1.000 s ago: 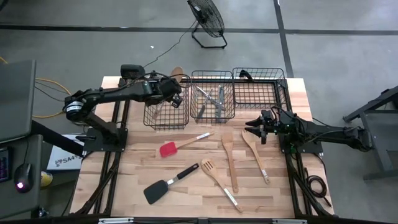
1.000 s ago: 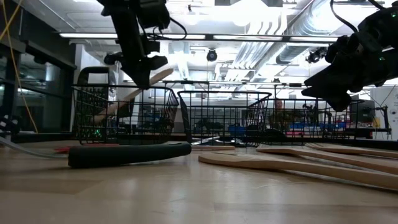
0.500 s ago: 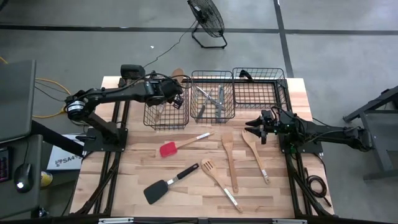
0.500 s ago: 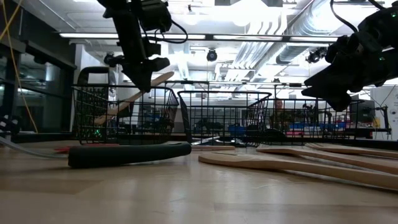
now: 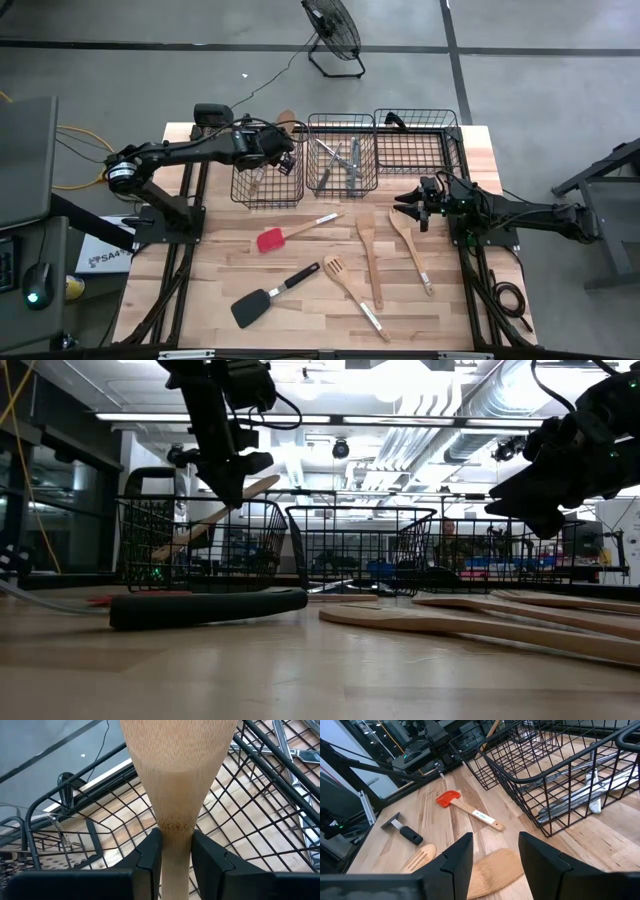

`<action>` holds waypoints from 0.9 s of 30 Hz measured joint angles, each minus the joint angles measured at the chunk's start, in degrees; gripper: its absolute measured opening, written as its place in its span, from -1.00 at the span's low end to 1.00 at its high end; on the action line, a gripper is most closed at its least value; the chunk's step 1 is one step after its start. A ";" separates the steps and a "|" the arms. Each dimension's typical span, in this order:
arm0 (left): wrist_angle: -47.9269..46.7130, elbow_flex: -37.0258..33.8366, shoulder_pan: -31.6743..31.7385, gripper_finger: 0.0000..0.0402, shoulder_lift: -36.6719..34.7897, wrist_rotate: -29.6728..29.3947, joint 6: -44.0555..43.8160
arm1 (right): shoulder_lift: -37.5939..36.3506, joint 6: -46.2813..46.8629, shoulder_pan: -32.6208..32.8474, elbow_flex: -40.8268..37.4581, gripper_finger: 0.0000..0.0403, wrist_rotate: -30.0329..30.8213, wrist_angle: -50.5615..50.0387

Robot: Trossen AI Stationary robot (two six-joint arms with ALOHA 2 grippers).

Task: Pick & Place Kitchen Items
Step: Put the wooden serving spoon into the left wire basket

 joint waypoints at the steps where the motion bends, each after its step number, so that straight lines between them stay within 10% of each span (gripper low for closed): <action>1: 0.00 0.00 0.00 -0.60 0.00 0.00 0.00 | 0.01 0.00 -0.01 0.00 -0.25 0.00 0.01; 27: -0.31 0.02 1.23 -0.60 1.39 4.41 -1.36 | 0.00 -0.01 0.00 -0.02 -0.25 -0.01 0.01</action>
